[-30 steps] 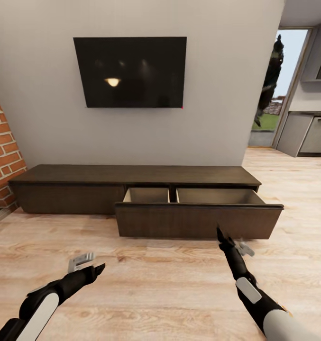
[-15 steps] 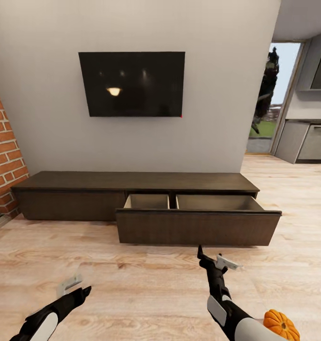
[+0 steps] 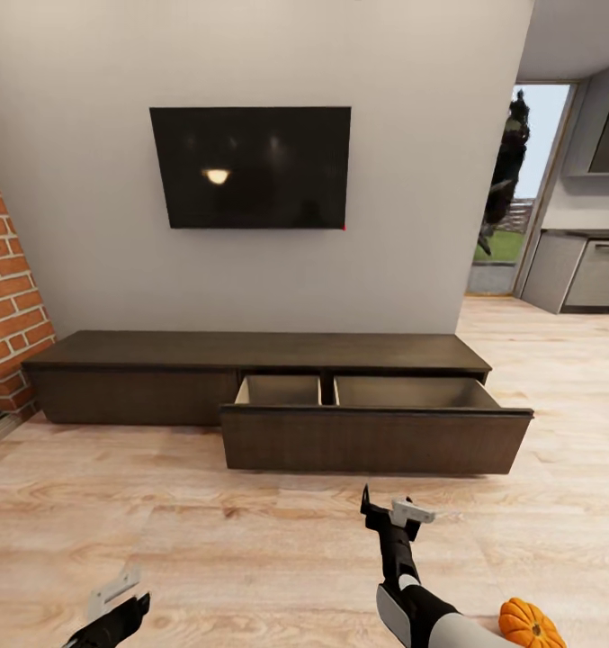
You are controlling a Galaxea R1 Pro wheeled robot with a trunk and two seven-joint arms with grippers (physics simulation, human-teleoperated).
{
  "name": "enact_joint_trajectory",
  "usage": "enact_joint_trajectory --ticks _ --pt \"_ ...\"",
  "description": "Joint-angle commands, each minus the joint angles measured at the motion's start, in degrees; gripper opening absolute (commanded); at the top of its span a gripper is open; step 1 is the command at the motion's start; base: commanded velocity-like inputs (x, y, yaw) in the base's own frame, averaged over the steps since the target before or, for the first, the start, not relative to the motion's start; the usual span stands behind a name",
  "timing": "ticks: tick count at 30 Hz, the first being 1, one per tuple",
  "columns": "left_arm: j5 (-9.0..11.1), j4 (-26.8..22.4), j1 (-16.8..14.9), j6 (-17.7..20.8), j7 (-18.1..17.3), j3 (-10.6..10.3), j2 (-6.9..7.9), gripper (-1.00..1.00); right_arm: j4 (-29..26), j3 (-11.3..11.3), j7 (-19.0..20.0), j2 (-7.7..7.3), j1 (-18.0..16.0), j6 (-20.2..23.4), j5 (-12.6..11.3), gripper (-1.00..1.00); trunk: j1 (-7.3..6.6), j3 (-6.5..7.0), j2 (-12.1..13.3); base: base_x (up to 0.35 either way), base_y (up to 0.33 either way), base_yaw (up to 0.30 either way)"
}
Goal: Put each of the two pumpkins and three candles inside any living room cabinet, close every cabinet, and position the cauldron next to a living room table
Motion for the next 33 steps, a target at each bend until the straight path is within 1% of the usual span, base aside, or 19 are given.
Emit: enact_joint_trajectory --ticks 1,4,5,6,10,12,15,17,18,20,21,24,28,33 --pt "0.4 0.8 0.0 -0.3 0.5 -0.3 -0.14 1.00 0.4 0.4 0.0 0.02 0.0 0.1 -0.6 1.00 -0.24 0.13 0.4 0.000 0.000 0.000" --pt "0.3 3.3 0.0 -0.9 0.4 -0.3 -0.51 1.00 2.1 0.4 0.1 0.12 0.0 0.5 -0.8 1.00 -0.90 0.66 1.6 0.000 0.000 0.000" --pt "0.1 5.1 0.0 -1.0 0.4 -0.3 -0.67 1.00 4.6 0.3 0.1 0.55 0.0 0.4 -0.9 1.00 -1.12 0.84 2.0 0.000 0.000 0.000" --pt "0.0 5.6 0.0 -1.1 0.3 -0.3 -0.71 1.00 6.1 0.3 0.0 0.72 0.0 0.3 -0.9 1.00 -1.34 1.02 2.4 0.000 0.000 0.000" --pt "-0.1 6.0 0.0 -1.1 0.3 -0.3 -0.75 1.00 7.4 0.2 0.0 0.79 0.0 0.3 -0.9 1.00 -2.21 1.74 4.0 0.000 0.000 0.064" --pt "-0.2 6.3 0.0 -1.2 0.3 -0.4 -0.75 1.00 7.9 0.1 0.0 0.48 0.0 0.3 -0.9 1.00 -2.65 2.10 4.8 0.000 0.000 0.210" --pt "-1.6 7.6 0.0 -1.2 0.3 -0.4 -0.91 1.00 8.3 0.1 0.1 -0.24 0.0 0.5 -0.9 1.00 -3.31 2.64 6.0 0.000 0.000 0.260" --pt "-3.1 8.0 0.0 -1.2 0.3 -0.4 -1.71 1.00 8.4 0.2 0.1 -0.86 0.0 0.6 -1.0 1.00 -3.75 3.00 6.8 0.000 0.000 0.273" --pt "-4.0 8.2 0.0 -1.5 0.3 -0.4 -2.18 1.00 8.4 0.2 0.1 -1.02 0.0 0.6 -1.0 1.00 -3.75 3.00 6.8 0.000 0.000 0.277" --pt "-5.6 8.3 0.0 -3.2 0.3 -0.3 -2.74 1.00 8.4 0.2 0.1 -1.20 0.0 0.7 -1.0 1.00 -3.75 3.00 6.8 0.000 0.000 0.278" --pt "-6.0 8.4 0.0 -4.1 0.3 -0.3 -2.82 1.00 8.4 0.2 0.1 -1.24 0.0 0.7 -1.0 1.00 -3.75 3.00 6.8 0.000 0.000 0.275" --pt "-7.2 9.0 0.0 -10.8 0.3 -0.2 -3.16 1.00 8.5 0.2 0.1 -1.34 0.0 0.4 -1.0 1.00 -3.75 3.00 6.8 0.000 0.000 0.145" --pt "-7.5 10.5 0.0 -12.3 0.3 -0.4 -3.21 1.00 8.5 0.2 0.2 -1.39 0.0 0.3 -1.0 1.00 -3.75 3.00 6.8 0.000 0.000 -0.032" --pt "-7.6 10.7 0.0 -12.4 0.3 -0.4 -3.22 1.00 8.5 0.2 0.2 -1.39 0.0 0.2 -1.0 1.00 -3.75 3.00 6.8 0.000 0.000 -0.219"
